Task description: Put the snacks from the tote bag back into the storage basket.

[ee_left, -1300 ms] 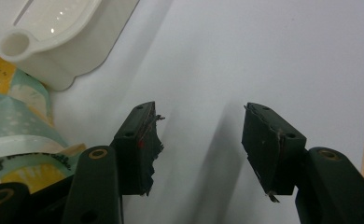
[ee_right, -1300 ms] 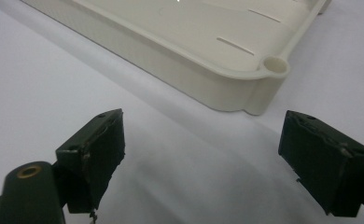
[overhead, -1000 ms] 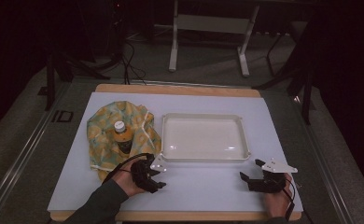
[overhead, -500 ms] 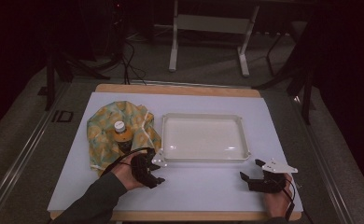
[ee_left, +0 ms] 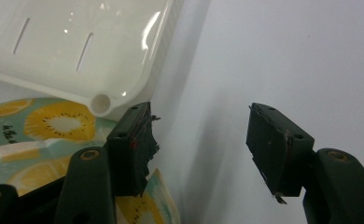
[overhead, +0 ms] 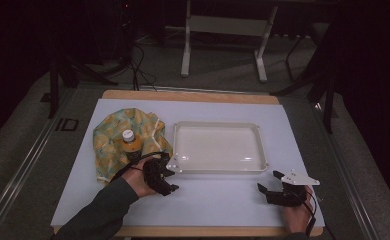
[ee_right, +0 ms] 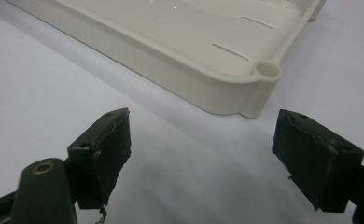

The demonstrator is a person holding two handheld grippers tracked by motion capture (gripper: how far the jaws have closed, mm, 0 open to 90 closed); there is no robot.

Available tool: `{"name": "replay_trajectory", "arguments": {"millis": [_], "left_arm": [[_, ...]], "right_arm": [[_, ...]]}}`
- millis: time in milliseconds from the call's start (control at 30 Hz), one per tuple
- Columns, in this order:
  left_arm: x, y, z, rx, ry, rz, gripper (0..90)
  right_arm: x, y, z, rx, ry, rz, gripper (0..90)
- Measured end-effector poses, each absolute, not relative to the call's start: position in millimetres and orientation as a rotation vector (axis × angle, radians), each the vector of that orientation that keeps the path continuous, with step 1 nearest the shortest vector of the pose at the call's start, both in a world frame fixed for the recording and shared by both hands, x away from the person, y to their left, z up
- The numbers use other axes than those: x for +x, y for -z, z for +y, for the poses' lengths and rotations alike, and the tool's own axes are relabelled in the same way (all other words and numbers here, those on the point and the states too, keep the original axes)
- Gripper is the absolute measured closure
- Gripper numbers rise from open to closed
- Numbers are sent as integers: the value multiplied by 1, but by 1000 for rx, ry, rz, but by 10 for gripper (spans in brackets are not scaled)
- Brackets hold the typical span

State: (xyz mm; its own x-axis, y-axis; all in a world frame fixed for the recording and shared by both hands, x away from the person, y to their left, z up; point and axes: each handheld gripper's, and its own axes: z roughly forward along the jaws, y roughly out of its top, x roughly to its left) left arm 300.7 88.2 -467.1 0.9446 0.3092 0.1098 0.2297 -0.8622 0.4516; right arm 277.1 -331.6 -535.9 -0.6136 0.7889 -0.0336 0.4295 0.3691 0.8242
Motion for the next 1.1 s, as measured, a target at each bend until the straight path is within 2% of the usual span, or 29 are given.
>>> {"name": "replay_trajectory", "arguments": {"millis": [1100], "left_arm": [[325,418,91,2728,-303,344,453]], "right_arm": [[276,536,-333,1059,-1157,2192,178]]}}
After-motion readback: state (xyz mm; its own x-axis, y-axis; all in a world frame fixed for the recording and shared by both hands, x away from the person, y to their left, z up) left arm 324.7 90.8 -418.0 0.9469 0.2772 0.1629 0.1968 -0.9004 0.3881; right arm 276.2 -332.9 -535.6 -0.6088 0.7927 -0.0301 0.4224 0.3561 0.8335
